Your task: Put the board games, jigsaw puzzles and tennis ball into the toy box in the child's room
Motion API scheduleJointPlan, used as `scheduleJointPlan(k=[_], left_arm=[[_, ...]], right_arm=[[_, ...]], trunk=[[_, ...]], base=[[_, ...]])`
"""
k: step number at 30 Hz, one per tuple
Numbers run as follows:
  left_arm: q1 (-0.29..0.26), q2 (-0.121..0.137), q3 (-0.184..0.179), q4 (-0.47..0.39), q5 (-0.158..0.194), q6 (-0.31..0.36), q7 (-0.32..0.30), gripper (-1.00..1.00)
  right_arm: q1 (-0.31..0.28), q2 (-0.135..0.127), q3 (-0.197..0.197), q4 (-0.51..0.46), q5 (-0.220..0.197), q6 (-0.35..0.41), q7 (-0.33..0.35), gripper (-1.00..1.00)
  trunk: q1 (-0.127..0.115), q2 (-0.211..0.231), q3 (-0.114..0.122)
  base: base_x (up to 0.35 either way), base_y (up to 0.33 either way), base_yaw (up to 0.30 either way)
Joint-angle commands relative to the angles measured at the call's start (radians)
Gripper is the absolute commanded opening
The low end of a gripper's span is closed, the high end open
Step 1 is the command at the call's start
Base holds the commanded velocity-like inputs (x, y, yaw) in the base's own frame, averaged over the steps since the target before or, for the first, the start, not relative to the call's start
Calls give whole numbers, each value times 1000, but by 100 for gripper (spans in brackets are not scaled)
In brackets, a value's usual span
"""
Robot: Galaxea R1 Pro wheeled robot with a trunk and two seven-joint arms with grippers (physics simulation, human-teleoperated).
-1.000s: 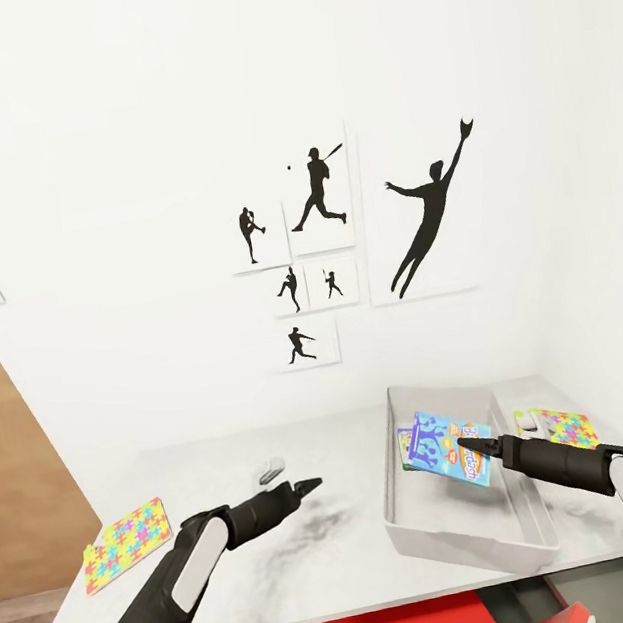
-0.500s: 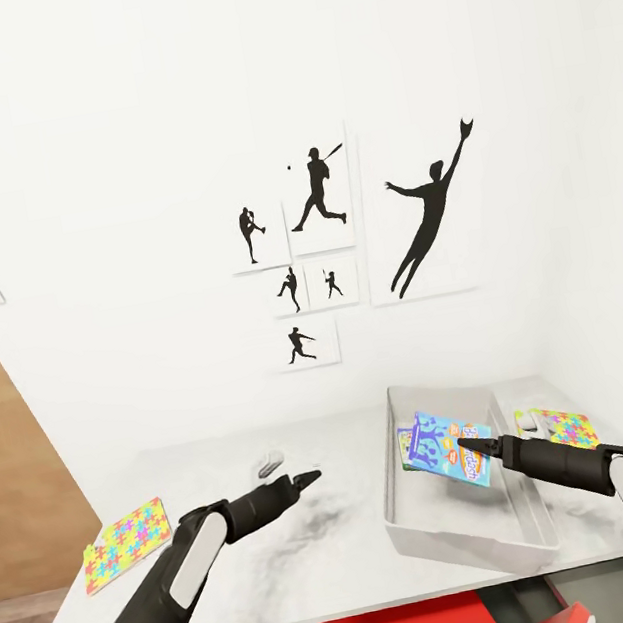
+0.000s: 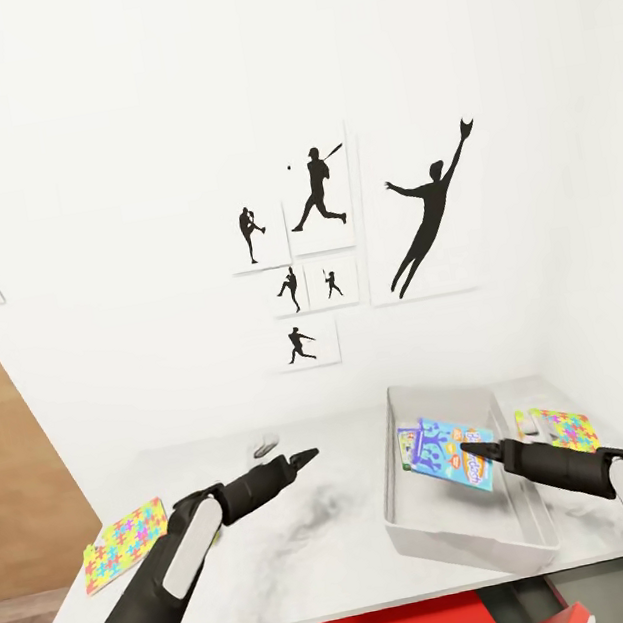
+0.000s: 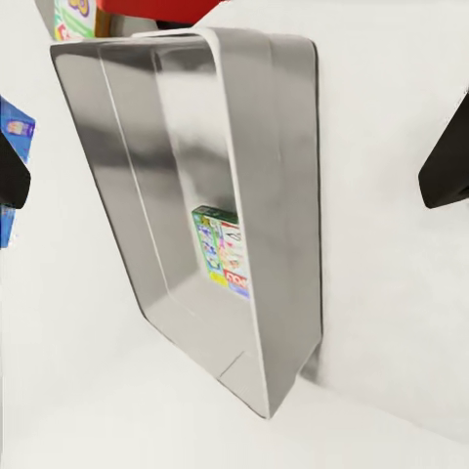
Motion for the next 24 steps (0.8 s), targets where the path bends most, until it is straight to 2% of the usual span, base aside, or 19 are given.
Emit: scheduleJointPlan(k=[1,7,10,11,13,17,18,22,24], left_arm=[[0,0,1,-5,4,3,7,100],[0,0,7,-37,4,18,59,100],[0,-1,9,-77,5,80,108,100],[0,-1,9,-77,5,80,108,100],[0,-1,16,-108,5,129,129,100],[0,-1,69,-154,5,194,152,100],[0,-1,69,-154,5,194,152,100],[0,-1,136,-174,7,222,162,100],[0,-1,147,-177,7,227,163,100]], right_arm=[[-1,0,-1,8,-4,8,-5,-100],[-6,-13,1,28,-4,9,-40,-100],[-16,-23,8,35,-4,12,-53,-100],[-16,-23,8,35,-4,12,-53,-100],[-24,-30,16,38,-4,13,-58,-100],[-32,-41,38,42,-4,14,-64,-100],[-32,-41,38,42,-4,14,-64,-100],[-35,-46,55,43,-4,13,-66,-100],[-36,-47,57,43,-4,13,-66,-100]], trunk=[[0,-1,0],[0,-1,0],[0,-1,0],[0,-1,0],[0,-1,0],[0,-1,0],[0,-1,0],[0,-1,0],[0,-1,0]], base=[[0,0,0],[0,0,0],[0,0,0],[0,0,0],[0,0,0],[0,0,0],[0,0,0],[0,0,0],[0,0,0]])
